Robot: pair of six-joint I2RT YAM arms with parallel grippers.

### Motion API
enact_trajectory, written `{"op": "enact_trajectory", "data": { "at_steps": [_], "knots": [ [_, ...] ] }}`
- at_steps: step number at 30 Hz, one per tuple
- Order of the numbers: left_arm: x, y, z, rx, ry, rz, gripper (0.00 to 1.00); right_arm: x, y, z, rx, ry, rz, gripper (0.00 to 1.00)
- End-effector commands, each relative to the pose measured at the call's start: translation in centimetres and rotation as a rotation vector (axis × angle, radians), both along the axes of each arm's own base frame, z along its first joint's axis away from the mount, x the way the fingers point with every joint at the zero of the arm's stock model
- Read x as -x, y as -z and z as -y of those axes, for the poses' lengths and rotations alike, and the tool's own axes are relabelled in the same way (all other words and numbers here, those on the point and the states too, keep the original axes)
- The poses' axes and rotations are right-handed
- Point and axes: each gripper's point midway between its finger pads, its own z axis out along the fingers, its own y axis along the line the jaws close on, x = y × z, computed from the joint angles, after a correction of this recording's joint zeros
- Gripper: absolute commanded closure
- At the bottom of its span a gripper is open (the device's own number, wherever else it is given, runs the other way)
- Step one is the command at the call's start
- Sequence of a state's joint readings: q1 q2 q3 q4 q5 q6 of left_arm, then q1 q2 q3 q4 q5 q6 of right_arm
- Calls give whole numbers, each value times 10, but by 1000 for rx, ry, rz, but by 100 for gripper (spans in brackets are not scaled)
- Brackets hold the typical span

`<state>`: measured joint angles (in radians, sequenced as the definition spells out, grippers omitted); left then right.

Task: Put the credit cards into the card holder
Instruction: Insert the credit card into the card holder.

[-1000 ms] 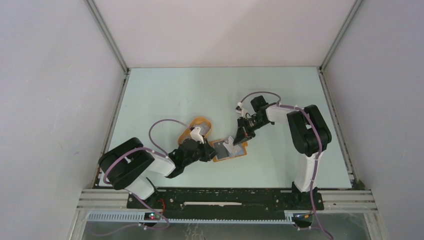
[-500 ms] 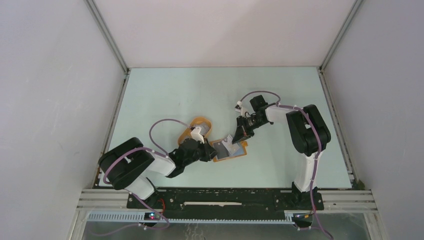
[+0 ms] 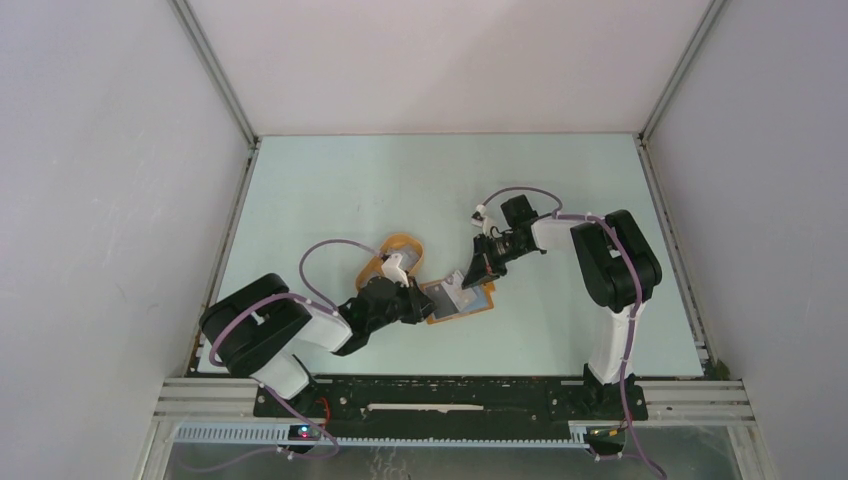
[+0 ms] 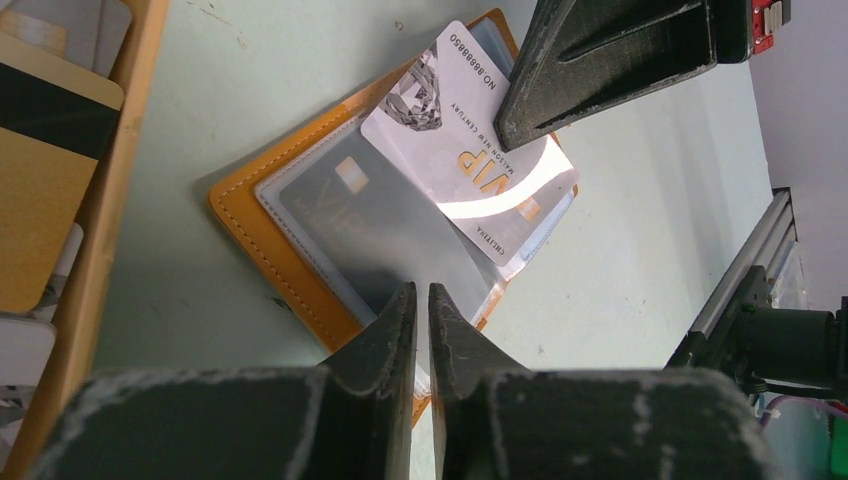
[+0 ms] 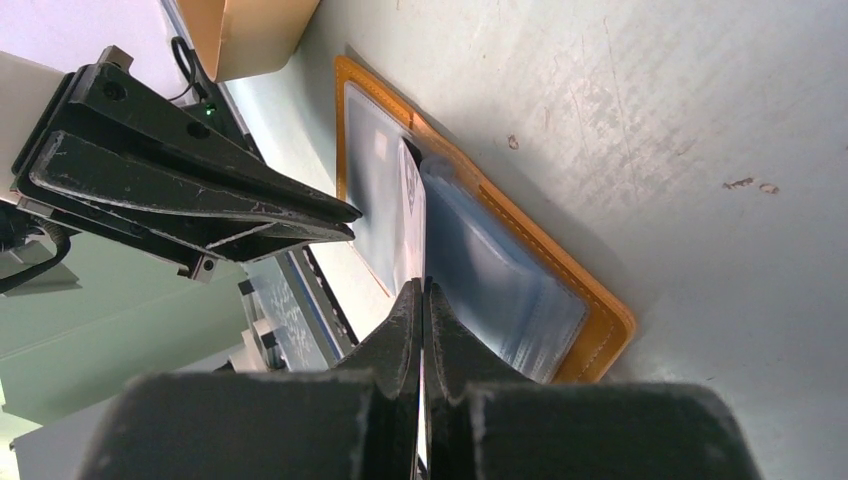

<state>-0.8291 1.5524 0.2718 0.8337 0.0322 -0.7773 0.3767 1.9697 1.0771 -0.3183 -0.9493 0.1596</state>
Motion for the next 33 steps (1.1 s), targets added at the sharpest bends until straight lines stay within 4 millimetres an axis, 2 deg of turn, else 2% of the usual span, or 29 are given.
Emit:
{"op": "enact_trajectory", "data": {
  "at_steps": [1, 24, 33],
  "knots": [
    [-2, -5, 7, 20, 8, 3, 87, -1, -5, -5, -14, 12, 32, 100],
    [-1, -7, 7, 26, 6, 3, 88, 3, -1, -10, -48, 53, 32, 100],
    [-1, -6, 8, 25, 6, -1, 88, 2, -5, -11, -85, 75, 28, 100]
  ]
}}
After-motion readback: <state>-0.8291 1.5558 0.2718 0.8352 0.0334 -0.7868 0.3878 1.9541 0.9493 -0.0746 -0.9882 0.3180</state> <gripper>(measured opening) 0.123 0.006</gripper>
